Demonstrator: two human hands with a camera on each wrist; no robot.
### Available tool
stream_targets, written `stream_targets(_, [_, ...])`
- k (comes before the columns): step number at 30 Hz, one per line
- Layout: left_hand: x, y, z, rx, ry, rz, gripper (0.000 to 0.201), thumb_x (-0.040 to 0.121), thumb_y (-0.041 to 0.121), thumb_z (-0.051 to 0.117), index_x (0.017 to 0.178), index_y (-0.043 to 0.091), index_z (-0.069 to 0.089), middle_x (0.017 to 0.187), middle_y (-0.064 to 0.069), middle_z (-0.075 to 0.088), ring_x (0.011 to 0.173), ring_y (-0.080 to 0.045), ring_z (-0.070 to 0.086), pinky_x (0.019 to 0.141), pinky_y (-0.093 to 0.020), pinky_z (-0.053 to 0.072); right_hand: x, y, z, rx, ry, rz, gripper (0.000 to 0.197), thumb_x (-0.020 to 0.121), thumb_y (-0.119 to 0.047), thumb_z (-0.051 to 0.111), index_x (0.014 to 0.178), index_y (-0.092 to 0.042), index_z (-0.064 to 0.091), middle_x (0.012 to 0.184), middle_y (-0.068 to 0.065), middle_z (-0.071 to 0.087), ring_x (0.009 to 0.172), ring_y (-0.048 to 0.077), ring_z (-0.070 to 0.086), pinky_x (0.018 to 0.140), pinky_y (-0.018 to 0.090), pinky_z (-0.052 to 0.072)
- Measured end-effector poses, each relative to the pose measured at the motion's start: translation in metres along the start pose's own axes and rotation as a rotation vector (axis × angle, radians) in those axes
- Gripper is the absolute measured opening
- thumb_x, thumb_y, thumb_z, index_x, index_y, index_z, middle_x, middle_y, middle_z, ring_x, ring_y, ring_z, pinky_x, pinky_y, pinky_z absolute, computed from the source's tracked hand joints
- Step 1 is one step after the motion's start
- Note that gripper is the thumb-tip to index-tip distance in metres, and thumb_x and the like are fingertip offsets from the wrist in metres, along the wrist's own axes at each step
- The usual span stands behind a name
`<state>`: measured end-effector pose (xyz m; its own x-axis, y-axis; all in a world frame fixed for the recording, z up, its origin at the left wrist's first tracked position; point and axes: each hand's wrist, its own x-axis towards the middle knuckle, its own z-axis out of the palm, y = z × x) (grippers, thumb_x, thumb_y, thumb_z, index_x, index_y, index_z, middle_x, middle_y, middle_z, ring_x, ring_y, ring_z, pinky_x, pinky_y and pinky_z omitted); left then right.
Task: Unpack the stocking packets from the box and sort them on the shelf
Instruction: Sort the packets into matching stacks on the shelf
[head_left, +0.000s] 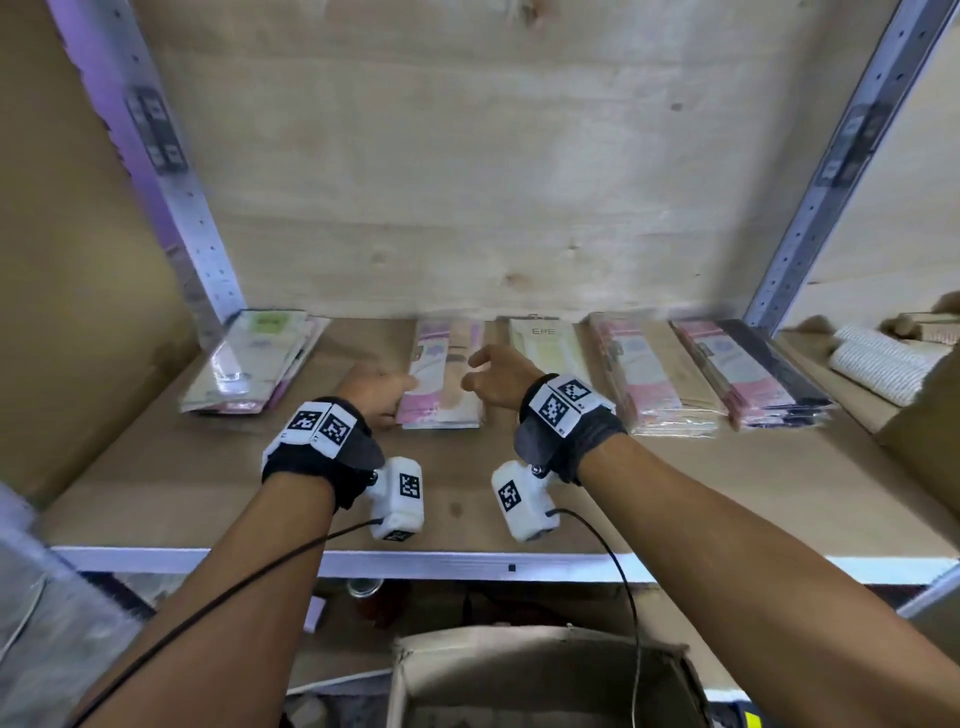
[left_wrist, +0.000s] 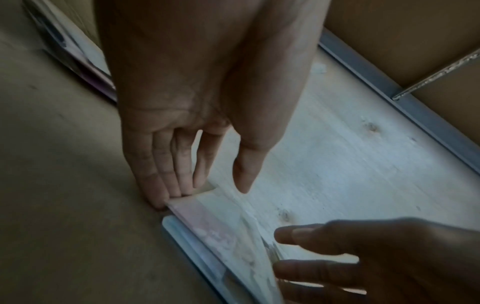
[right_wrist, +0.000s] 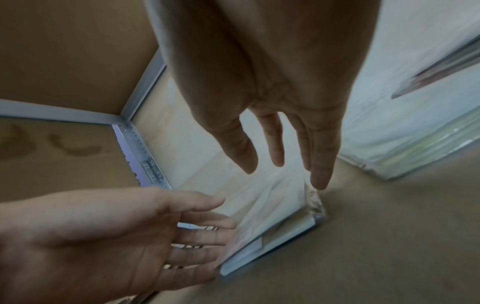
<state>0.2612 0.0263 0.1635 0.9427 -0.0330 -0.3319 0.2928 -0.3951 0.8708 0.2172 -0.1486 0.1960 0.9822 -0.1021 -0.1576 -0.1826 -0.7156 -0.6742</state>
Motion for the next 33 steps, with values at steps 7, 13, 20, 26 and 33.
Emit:
stream_targets(7, [0.011,-0.006,0.003,-0.005,-0.001,0.033,0.03,0.088,0.022,0.07,0.11,0.001,0.069,0.093,-0.013,0.074,0.069,-0.023,0.068,0.069,-0.034,0.058,0.004,0.0,0.005,-0.01,-0.02,0.051,0.057,0.093,-0.026,0.059,0.144,-0.008,0.042,0.147,0.013,0.046,0.131,0.029,0.048,0.106,0.037,0.044])
stream_targets(13, [-0.006,-0.002,-0.032,0.097,0.138,0.105,0.042,0.078,0.033,0.072,0.109,0.005,0.071,0.093,-0.013,0.067,0.085,-0.031,0.065,0.084,-0.034,0.055,-0.001,-0.007,-0.002,-0.055,0.111,-0.061,0.042,0.092,-0.025,0.059,0.133,-0.016,0.054,0.14,0.009,0.05,0.125,0.024,0.052,0.088,0.023,0.036])
stream_targets(20, [-0.013,-0.025,-0.125,0.071,0.508,0.165,0.032,0.085,0.021,0.066,0.116,0.014,0.073,0.127,-0.007,0.068,0.118,-0.03,0.06,0.105,-0.039,0.047,0.006,-0.071,0.028,0.409,-0.118,-0.135,0.01,0.094,0.0,0.055,0.1,0.005,0.061,0.083,0.017,0.063,0.067,0.025,0.06,0.066,0.031,0.054])
stream_targets(26, [-0.008,-0.065,-0.178,0.202,0.483,0.107,0.051,0.088,0.023,0.064,0.136,0.006,0.057,0.137,-0.013,0.06,0.121,-0.031,0.058,0.102,-0.035,0.044,0.026,-0.12,0.09,0.458,-0.238,-0.1,0.02,0.094,0.005,0.05,0.112,0.01,0.058,0.08,0.017,0.059,0.06,0.024,0.058,0.063,0.034,0.057])
stream_targets(33, [-0.007,-0.092,-0.19,0.326,0.278,0.122,0.049,0.09,0.032,0.068,0.135,0.015,0.059,0.133,-0.01,0.063,0.121,-0.027,0.059,0.107,-0.04,0.044,0.05,-0.145,0.146,0.347,-0.285,-0.103,0.033,0.086,-0.002,0.055,0.116,0.014,0.059,0.085,0.016,0.059,0.076,0.029,0.059,0.085,0.047,0.056])
